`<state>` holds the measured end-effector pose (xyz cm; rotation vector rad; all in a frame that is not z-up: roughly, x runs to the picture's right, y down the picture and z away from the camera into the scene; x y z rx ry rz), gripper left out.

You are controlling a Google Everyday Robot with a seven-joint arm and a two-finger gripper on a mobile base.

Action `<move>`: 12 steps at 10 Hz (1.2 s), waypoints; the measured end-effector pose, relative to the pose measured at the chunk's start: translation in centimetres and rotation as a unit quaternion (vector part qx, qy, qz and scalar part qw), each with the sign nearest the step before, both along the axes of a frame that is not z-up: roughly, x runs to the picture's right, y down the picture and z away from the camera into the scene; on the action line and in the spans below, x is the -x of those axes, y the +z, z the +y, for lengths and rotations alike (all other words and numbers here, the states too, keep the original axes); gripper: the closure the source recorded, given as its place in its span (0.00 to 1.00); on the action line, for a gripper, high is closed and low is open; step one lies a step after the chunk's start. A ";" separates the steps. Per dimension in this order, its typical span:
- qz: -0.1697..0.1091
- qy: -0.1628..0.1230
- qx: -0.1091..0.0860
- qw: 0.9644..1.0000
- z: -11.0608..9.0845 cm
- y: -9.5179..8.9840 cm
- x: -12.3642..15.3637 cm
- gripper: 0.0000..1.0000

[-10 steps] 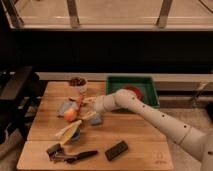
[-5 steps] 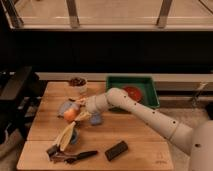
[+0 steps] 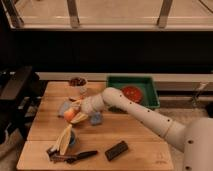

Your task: Place apple in tray

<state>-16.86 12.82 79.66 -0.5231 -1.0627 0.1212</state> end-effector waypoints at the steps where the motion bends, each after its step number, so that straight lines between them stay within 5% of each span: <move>1: -0.006 -0.004 -0.001 1.000 0.1 -0.1 0.3 0.45; 7: -0.023 -0.011 -0.009 1.000 -0.3 -0.6 1.1 0.99; 12: -0.011 0.030 -0.037 0.999 -4.2 -2.1 -1.3 1.00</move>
